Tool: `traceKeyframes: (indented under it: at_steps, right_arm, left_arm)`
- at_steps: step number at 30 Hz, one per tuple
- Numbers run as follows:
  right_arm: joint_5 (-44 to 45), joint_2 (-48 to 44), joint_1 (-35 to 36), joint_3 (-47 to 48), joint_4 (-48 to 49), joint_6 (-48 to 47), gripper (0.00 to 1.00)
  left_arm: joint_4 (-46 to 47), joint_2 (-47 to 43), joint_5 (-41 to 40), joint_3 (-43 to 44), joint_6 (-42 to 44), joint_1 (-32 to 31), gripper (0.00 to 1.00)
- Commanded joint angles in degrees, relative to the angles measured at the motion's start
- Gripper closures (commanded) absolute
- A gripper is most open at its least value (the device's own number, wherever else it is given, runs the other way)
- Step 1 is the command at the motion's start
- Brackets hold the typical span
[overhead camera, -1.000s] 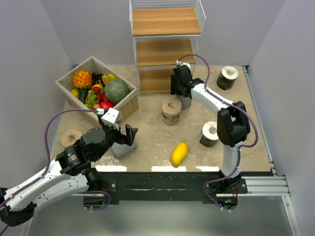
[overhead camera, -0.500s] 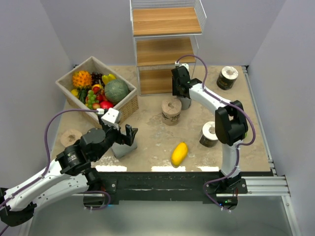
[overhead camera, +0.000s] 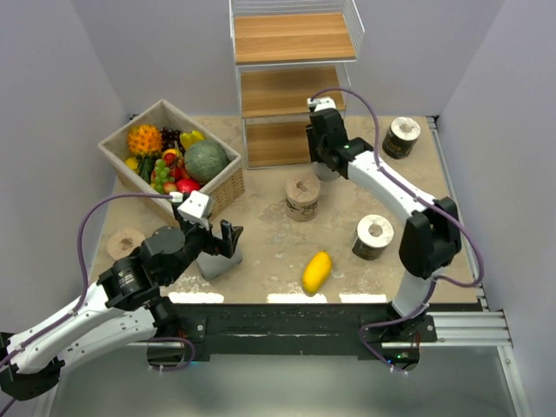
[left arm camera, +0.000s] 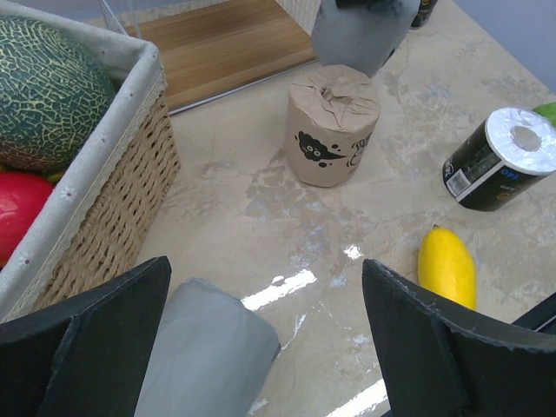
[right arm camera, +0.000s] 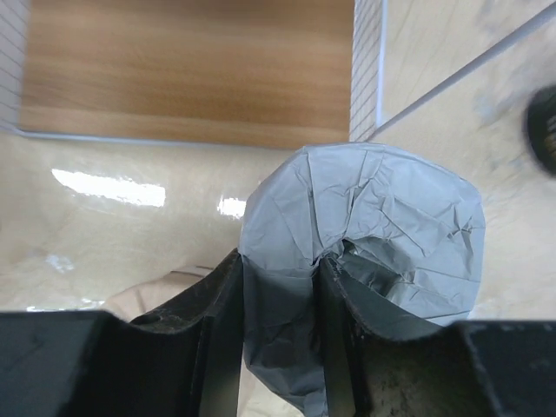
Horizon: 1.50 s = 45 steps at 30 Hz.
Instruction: Place and organize the paper towels onto the shelf
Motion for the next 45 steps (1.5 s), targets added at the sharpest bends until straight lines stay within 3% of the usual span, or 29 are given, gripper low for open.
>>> traceKeyframes:
  at_steps: [1,10,16,26,37,45]
  right_arm:
    - [0.27,-10.87,1.26,4.31,-0.72,-7.65,0.69]
    - [-2.03,-16.95,7.77,24.51,-10.14,-17.23,0.68]
    - [-4.13,-18.01,8.47,29.62,-0.13,-25.31,0.69]
    - [-3.17,-4.13,8.56,48.94,4.1,-35.78,0.67]
    - [-0.27,5.45,8.39,55.37,9.46,-40.61,0.65]
    - [0.52,7.22,8.03,55.12,10.95,-41.76,0.64]
  left_arm:
    - [1.89,-0.5,-1.09,0.06,0.8,-0.3,0.04]
    - [2.06,-1.2,-0.3,-0.03,0.8,-0.3,0.04]
    - [2.06,-1.2,0.31,-0.03,0.8,-0.3,0.04]
    - [2.06,-2.25,0.05,-0.12,0.71,-0.3,0.04]
    - [1.97,-2.52,-0.04,-0.03,0.63,-0.3,0.03]
    - [1.89,-2.6,-0.04,-0.12,0.71,-0.3,0.03]
